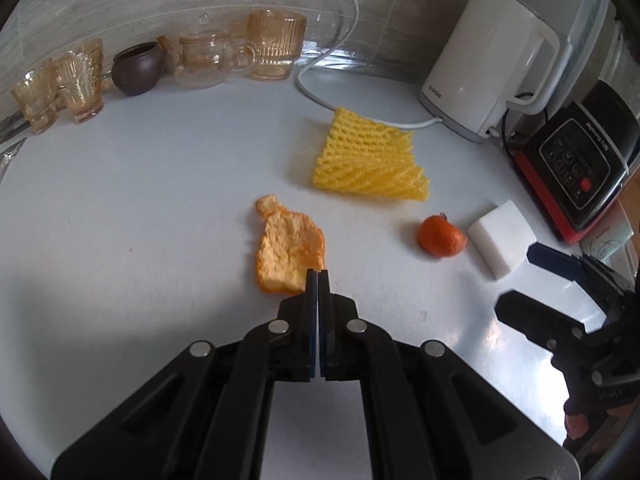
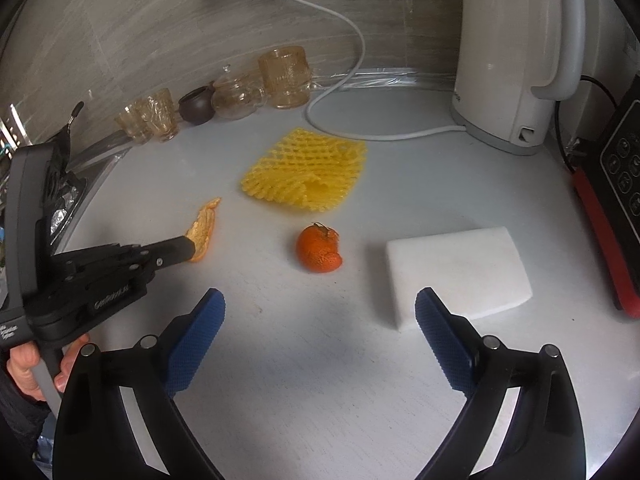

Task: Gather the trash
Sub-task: 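Grasp the orange peel with the left tool while the right tool grasps the small orange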

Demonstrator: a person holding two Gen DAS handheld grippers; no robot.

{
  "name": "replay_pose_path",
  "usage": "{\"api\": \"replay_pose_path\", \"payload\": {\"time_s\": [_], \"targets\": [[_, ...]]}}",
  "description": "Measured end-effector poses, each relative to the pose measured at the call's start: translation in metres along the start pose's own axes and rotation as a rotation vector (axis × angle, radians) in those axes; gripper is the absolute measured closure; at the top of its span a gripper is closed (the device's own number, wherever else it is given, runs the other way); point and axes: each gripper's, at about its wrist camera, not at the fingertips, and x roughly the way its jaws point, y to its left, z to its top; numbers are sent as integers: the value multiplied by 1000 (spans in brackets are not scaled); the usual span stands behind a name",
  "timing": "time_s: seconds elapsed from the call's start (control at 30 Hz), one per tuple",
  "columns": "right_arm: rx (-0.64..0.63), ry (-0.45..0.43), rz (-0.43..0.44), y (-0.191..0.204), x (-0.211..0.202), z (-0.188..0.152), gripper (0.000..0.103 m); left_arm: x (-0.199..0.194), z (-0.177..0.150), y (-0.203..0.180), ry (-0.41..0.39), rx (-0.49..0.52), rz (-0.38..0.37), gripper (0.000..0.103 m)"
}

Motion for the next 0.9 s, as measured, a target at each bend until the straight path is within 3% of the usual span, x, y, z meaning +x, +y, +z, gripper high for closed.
{"api": "replay_pose_path", "payload": {"time_s": [0.03, 0.1, 0.17, 0.2, 0.33, 0.5, 0.63, 0.9], "targets": [[0, 2, 1, 0, 1, 0, 7, -1, -1, 0, 0, 4, 9, 102], [2, 3, 6, 1, 2, 0, 7, -3, -4, -1, 1, 5, 14, 91], [1, 4, 9, 2, 3, 0, 8, -6, -5, -2, -16, 1, 29, 42], [-1, 6, 10, 3, 4, 0, 8, -8, -5, -2, -32, 1, 49, 31], [1, 11, 15, 2, 5, 0, 8, -6, -2, -6, -44, 13, 92, 24], [6, 16, 16, 1, 7, -1, 8, 13, 9, 1, -26, 14, 148, 24], [11, 21, 16, -2, 8, -2, 8, 27, 16, 1, -3, 22, 151, 24], [23, 22, 10, -6, 10, -3, 7, 27, 13, -8, -33, 38, 129, 65]]}}
